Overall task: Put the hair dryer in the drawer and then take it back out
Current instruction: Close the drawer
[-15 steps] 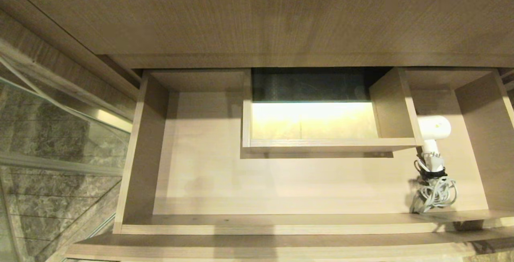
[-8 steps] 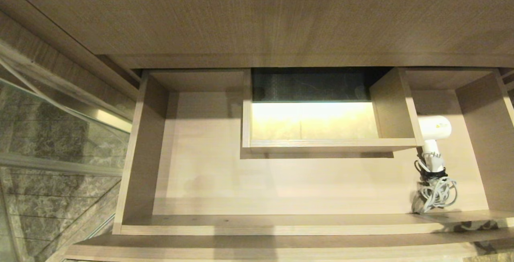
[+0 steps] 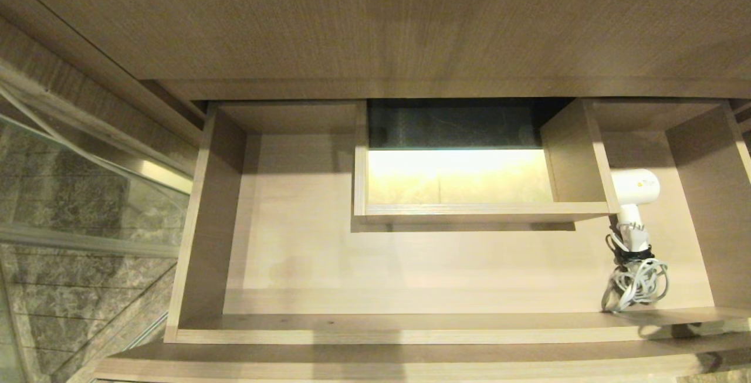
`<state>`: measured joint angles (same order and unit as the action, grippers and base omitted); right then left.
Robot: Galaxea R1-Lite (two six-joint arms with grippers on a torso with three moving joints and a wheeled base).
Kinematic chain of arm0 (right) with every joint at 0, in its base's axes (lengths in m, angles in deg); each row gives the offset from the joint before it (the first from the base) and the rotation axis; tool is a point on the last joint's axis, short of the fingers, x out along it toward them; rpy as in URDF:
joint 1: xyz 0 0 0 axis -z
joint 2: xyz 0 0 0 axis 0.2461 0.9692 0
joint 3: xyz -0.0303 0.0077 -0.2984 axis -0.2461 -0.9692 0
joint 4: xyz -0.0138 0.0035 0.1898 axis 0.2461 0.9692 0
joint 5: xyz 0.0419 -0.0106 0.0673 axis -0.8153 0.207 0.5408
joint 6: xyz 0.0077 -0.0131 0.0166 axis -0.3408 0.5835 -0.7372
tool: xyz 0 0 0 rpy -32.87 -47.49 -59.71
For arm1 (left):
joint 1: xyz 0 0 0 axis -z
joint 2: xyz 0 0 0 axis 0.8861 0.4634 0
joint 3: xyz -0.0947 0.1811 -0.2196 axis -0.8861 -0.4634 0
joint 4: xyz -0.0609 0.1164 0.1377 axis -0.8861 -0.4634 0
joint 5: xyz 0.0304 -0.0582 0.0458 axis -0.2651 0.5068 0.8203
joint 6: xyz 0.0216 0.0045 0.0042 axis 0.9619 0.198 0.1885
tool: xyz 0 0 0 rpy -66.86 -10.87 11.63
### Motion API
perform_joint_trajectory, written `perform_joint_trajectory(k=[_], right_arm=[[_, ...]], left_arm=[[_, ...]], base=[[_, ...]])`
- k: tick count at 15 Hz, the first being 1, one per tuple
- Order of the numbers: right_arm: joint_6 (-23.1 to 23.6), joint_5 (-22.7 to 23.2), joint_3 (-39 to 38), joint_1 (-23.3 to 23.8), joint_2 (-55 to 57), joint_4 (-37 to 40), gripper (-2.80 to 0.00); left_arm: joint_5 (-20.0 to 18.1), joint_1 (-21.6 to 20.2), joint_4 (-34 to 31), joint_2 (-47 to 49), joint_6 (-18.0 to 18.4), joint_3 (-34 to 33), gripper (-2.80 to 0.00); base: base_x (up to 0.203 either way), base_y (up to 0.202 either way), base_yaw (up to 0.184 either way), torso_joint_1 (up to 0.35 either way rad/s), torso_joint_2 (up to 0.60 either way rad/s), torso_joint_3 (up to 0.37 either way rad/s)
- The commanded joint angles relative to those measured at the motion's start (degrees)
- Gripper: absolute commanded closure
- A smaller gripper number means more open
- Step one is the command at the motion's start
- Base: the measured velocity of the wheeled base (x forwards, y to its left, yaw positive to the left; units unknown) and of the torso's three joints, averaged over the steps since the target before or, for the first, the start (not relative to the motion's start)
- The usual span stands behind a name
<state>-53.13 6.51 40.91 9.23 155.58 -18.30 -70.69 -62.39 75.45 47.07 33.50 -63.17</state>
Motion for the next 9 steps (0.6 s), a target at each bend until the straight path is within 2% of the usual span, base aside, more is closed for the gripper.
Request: perform_joint_trajectory(k=[1,4,6,9], right_arm=[[0.21,-0.66,0.28,0.1,1.52,-0.21,0.0],[-0.02,-0.6,0.85,0.34,2.08,-4.15,0.0],[0.12,2.46,1.22,0.3,1.83,-4.78,0.0],[0.04,4.72,1.1,-0.28,1.57,-5.36,0.0]], left_arm=[[0.02,0.0,0.04,0.0,0.0,0.0,0.0],[0.02,0.0,0.04,0.0,0.0,-0.05,0.0],[0.02,0.0,0.04,0.0,0.0,-0.05,0.0],[0.02,0.0,0.04,0.0,0.0,-0.05,0.0]], base=[[0.0,0.0,0.0,0.0,0.0,0.0],[0.0,0.0,0.0,0.0,0.0,0.0],[0.0,0.0,0.0,0.0,0.0,0.0],[0.0,0.0,0.0,0.0,0.0,0.0]])
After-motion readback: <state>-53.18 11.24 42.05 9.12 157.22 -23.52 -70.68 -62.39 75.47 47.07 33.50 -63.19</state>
